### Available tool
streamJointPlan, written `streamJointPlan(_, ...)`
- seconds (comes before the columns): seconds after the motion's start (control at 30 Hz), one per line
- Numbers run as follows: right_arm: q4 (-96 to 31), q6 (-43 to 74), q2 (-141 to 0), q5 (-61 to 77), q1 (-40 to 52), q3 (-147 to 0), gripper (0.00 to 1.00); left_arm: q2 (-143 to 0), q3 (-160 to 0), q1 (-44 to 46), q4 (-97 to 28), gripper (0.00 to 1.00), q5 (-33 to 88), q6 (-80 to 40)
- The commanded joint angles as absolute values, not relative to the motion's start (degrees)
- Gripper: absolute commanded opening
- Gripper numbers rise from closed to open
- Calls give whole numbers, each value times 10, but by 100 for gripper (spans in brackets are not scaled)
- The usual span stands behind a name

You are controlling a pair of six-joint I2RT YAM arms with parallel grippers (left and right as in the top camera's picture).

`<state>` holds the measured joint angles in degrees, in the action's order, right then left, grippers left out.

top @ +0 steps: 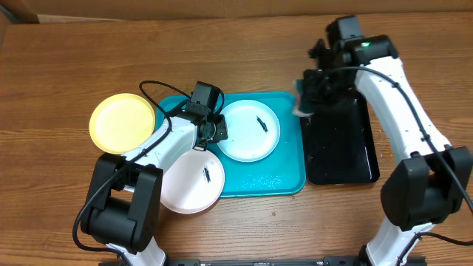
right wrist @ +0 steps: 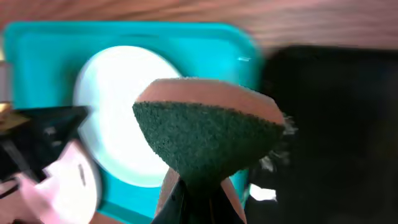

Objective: Clean dirty plates on tray and stack at the side
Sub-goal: 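Carry the sponge with the right gripper over the white plate, then scrub the white plate with the sponge while left gripper holds it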

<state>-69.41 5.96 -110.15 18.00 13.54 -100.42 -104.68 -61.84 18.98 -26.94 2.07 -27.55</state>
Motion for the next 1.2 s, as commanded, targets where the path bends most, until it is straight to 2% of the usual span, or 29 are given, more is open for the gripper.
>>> streamJointPlan(0.0, -671, 55, -1092, 199, 186, -1016, 4, -1047, -611, 184, -267, 4, 6, -288)
streamJointPlan(0.27, -641, 56, -1136, 6, 309, -1016, 4, -1047, -611, 184, -267, 4, 6, -288)
streamJointPlan(0.47, -634, 60, -1184, -142, 366, -1016, 4, -1047, -611, 184, -267, 4, 6, -288)
streamJointPlan(1.17, -547, 60, -1217, -126, 340, -939, 4, -1047, -611, 184, -268, 4, 7, -287)
